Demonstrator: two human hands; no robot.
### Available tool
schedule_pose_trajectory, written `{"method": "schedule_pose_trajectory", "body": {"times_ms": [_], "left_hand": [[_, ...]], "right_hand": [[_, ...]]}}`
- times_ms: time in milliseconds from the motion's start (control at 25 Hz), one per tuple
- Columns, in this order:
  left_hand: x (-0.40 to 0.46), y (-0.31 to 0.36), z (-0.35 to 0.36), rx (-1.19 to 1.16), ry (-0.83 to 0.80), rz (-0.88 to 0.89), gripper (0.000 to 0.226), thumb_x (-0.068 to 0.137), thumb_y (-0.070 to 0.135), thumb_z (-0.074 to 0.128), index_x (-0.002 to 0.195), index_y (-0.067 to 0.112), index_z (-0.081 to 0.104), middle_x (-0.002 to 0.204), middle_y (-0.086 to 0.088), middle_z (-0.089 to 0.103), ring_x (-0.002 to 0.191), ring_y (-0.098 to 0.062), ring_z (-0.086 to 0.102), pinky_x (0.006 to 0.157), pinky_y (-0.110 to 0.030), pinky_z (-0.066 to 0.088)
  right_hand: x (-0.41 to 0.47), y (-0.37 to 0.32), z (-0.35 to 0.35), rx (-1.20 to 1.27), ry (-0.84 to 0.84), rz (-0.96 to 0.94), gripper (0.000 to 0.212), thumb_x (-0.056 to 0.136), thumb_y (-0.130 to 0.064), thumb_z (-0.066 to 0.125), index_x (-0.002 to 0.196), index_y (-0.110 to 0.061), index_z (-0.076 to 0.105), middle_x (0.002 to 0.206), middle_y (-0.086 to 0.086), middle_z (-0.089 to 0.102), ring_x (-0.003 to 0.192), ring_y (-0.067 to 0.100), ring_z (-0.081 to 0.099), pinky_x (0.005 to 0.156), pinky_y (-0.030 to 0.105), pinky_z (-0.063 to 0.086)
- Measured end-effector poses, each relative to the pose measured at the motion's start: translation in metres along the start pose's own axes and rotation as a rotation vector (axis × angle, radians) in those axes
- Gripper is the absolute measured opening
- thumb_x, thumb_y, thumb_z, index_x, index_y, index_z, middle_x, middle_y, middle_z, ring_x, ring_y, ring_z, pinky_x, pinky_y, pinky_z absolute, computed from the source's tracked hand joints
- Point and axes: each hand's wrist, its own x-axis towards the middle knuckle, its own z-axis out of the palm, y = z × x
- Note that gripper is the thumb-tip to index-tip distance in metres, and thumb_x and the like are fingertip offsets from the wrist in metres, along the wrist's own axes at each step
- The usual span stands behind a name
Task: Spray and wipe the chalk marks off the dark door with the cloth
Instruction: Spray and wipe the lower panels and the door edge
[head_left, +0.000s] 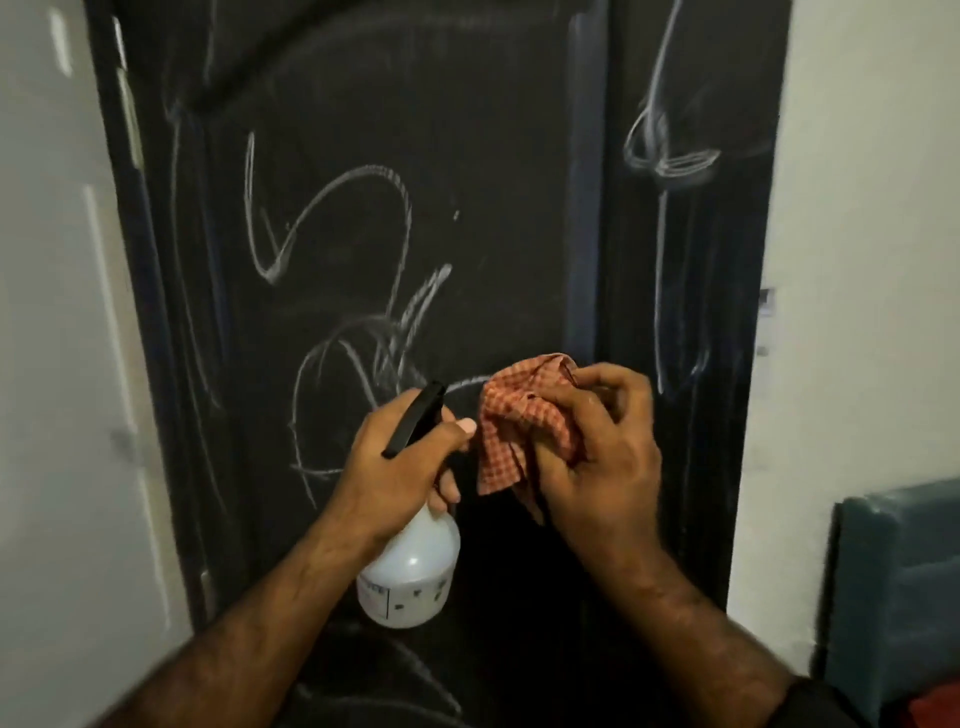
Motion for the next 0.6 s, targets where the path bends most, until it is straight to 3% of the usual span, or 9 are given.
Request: {"method": "schedule_pose_trajectory", "body": {"times_ms": [80, 160, 320, 440, 600], "left_hand": [[0.026, 0.048, 0.017, -0.081, 0.001, 0.018, 0.019, 0.098, 0.016, 0.071, 0.097, -0.003, 0.067, 0.092, -0.025, 0.074, 0.054, -0.031, 0.058, 0.051, -0.035, 0.050], [0.046, 0.092, 0.035, -0.165, -0.015, -0.009, 0.018, 0.096, 0.015, 0.071, 0.097, -0.002, 0.070, 0.092, -0.023, 0.076, 0.052, -0.025, 0.055, 0.050, -0.032, 0.047], [0.075, 0.158, 0.057, -0.220, -0.079, -0.038, 0.014, 0.093, 0.017, 0.070, 0.095, 0.003, 0.073, 0.090, -0.019, 0.077, 0.052, -0.020, 0.053, 0.050, -0.028, 0.044], [0.093, 0.184, 0.062, -0.204, -0.103, -0.029, 0.014, 0.091, 0.016, 0.070, 0.095, 0.003, 0.073, 0.096, -0.023, 0.079, 0.051, -0.018, 0.053, 0.048, -0.027, 0.045], [0.118, 0.209, 0.051, -0.184, -0.080, 0.007, 0.014, 0.091, 0.017, 0.068, 0.094, 0.004, 0.073, 0.089, -0.018, 0.080, 0.051, -0.016, 0.054, 0.048, -0.025, 0.046]], "right_hand": [[0.043, 0.006, -0.027, -0.157, 0.124, -0.079, 0.031, 0.089, -0.031, 0.079, 0.118, -0.018, 0.078, 0.126, 0.006, 0.049, 0.112, 0.023, 0.052, 0.087, 0.042, 0.054], [0.084, 0.008, -0.049, -0.265, 0.195, -0.164, 0.028, 0.094, -0.033, 0.077, 0.118, -0.018, 0.078, 0.116, 0.010, 0.052, 0.104, 0.028, 0.050, 0.078, 0.048, 0.052], [0.155, -0.012, -0.082, -0.211, 0.329, -0.167, 0.033, 0.095, -0.020, 0.074, 0.127, -0.020, 0.067, 0.117, 0.004, 0.065, 0.102, 0.020, 0.059, 0.081, 0.034, 0.053], [0.197, -0.034, -0.090, -0.169, 0.436, -0.117, 0.026, 0.094, -0.013, 0.066, 0.118, -0.019, 0.061, 0.109, -0.001, 0.063, 0.091, 0.015, 0.057, 0.075, 0.023, 0.042], [0.234, -0.050, -0.082, -0.182, 0.545, -0.149, 0.022, 0.095, -0.016, 0.059, 0.117, -0.016, 0.061, 0.111, 0.001, 0.060, 0.090, 0.017, 0.059, 0.075, 0.030, 0.049]]}}
